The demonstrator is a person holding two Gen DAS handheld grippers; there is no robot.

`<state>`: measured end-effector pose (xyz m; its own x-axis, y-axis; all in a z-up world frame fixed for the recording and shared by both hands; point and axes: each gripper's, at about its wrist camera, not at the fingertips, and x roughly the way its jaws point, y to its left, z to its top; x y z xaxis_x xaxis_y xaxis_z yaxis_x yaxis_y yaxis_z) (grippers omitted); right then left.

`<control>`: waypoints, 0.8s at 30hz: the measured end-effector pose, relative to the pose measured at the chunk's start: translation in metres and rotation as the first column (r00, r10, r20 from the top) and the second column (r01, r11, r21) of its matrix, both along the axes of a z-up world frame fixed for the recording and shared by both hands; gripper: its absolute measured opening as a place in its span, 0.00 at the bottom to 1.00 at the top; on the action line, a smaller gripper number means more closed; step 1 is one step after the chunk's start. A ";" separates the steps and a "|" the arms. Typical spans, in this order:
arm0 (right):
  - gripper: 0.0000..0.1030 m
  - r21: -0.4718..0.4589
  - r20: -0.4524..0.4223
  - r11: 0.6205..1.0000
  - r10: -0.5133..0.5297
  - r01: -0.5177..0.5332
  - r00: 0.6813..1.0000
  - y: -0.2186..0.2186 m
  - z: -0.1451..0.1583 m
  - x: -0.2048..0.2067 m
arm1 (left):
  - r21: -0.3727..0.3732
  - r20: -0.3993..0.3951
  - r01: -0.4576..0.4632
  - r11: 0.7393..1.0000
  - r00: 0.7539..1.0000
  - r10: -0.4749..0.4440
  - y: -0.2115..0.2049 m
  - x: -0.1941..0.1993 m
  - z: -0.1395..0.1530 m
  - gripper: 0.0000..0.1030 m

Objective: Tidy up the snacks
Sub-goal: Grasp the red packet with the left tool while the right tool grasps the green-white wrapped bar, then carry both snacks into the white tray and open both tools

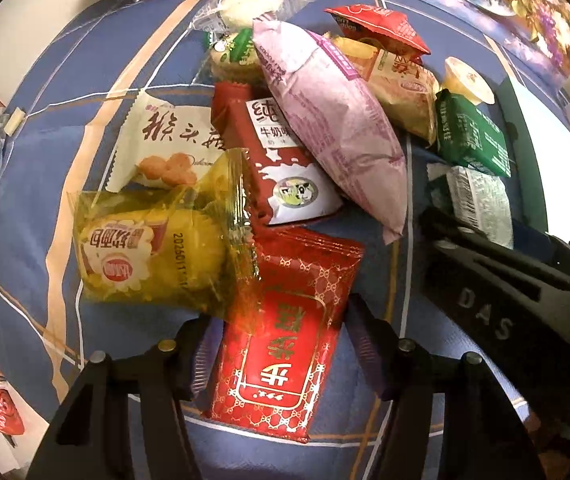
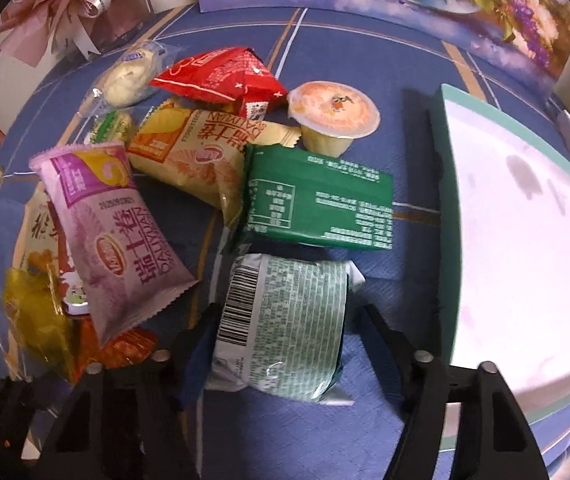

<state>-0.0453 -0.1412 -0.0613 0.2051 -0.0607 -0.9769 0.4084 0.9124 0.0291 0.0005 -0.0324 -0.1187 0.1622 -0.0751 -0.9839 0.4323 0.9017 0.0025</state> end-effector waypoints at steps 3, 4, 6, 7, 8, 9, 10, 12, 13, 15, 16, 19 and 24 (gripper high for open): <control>0.55 0.004 0.013 1.000 -0.010 0.010 1.000 -0.003 0.002 -0.006 | -0.002 0.006 -0.006 1.000 1.000 0.006 0.009 -0.003 0.007 0.61; 0.53 0.007 0.018 1.000 -0.009 0.009 1.000 -0.003 0.001 -0.007 | -0.003 0.008 -0.008 1.000 1.000 0.008 0.009 -0.004 0.007 0.61; 0.52 0.004 0.016 1.000 -0.002 0.002 1.000 -0.004 0.000 -0.010 | -0.001 0.010 -0.012 1.000 1.000 0.012 0.014 0.000 0.013 0.61; 0.52 0.002 0.014 1.000 0.000 0.000 1.000 -0.003 -0.001 -0.012 | 0.000 0.013 -0.014 1.000 1.000 0.014 0.014 -0.001 0.014 0.61; 0.52 0.001 0.009 1.000 0.003 -0.003 1.000 -0.001 -0.001 -0.013 | 0.003 0.019 -0.008 1.000 1.000 0.008 0.014 -0.002 0.015 0.61; 0.52 0.006 0.009 1.000 -0.001 0.001 1.000 -0.001 -0.001 -0.017 | 0.004 0.024 -0.007 1.000 1.000 0.007 0.015 -0.006 0.017 0.61; 0.52 0.022 0.009 1.000 -0.014 0.014 1.000 -0.002 -0.001 -0.019 | 0.003 0.025 -0.006 1.000 1.000 0.006 0.016 -0.008 0.018 0.61; 0.51 0.043 0.011 0.998 -0.036 0.036 0.999 -0.004 -0.001 -0.024 | 0.002 0.032 -0.005 1.000 0.999 0.005 0.016 -0.010 0.017 0.60; 0.51 0.054 0.011 0.998 -0.046 0.046 0.999 -0.006 -0.002 -0.027 | 0.002 0.035 -0.004 1.000 0.999 0.004 0.016 -0.011 0.018 0.60; 0.51 0.079 0.014 0.995 -0.066 0.065 0.998 -0.010 -0.002 -0.033 | 0.006 0.038 0.000 1.000 0.999 -0.001 0.013 -0.014 0.016 0.55; 0.51 0.093 0.017 0.993 -0.073 0.071 0.997 -0.015 -0.002 -0.038 | 0.003 0.040 0.002 1.000 0.999 -0.002 0.013 -0.016 0.017 0.50; 0.51 0.115 0.023 0.991 -0.076 0.072 0.997 -0.017 -0.002 -0.047 | -0.001 0.033 -0.008 1.000 0.999 0.008 0.013 -0.021 0.023 0.48; 0.50 0.146 0.053 0.985 -0.097 0.089 0.994 -0.020 0.013 -0.065 | -0.020 0.013 -0.030 0.999 0.999 0.031 0.020 -0.027 0.036 0.47</control>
